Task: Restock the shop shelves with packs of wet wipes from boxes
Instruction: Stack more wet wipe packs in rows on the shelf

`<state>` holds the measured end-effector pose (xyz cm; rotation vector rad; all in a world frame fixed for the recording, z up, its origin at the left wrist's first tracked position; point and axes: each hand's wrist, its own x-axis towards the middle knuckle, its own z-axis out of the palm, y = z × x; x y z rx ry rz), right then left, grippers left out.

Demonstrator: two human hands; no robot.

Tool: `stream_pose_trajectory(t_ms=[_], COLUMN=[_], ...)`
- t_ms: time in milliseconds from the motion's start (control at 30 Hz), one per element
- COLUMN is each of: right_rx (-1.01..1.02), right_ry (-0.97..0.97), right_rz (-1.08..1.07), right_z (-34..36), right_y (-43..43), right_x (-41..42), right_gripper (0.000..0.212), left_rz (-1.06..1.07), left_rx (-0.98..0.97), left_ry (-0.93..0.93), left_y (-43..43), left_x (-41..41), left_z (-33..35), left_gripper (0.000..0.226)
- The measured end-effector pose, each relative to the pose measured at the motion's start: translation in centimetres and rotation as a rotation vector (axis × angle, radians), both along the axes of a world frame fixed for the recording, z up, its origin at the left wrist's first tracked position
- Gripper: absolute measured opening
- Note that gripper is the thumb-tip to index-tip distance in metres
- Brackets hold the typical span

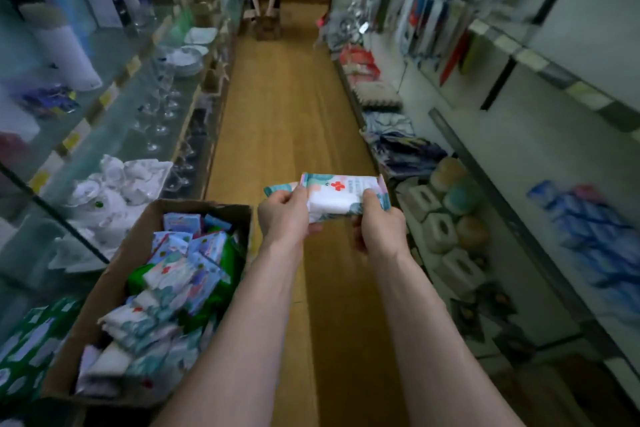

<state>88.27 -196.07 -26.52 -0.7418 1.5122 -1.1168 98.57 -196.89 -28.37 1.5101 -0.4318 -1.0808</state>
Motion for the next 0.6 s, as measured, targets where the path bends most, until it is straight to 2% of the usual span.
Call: stream_pose_trajectory(t_ms=[167, 333, 600], right_rx=[0.03, 0.023, -0.075], right_ry=[-0.004, -0.068, -0.102], right_rz=[-0.144, -0.281, -0.496], right_z=[1.4, 2.0, 4.0], right_y=[0.5, 1.4, 3.2], right_x=[-9.1, -18.7, -32.8], right_gripper=[0.025, 0.028, 0.03], left_rz=[-0.163, -0.324, -0.544], left_rx=[-0.008, -0.026, -0.085], left_ry=[-0.014, -0.03, -0.05], left_y=[-0.9, -0.9, -1.3], left_x=[-9.3, -18.9, -33.5], left_z=[1.7, 2.8, 5.3], left_gripper=[0.014, 0.025, 0.014])
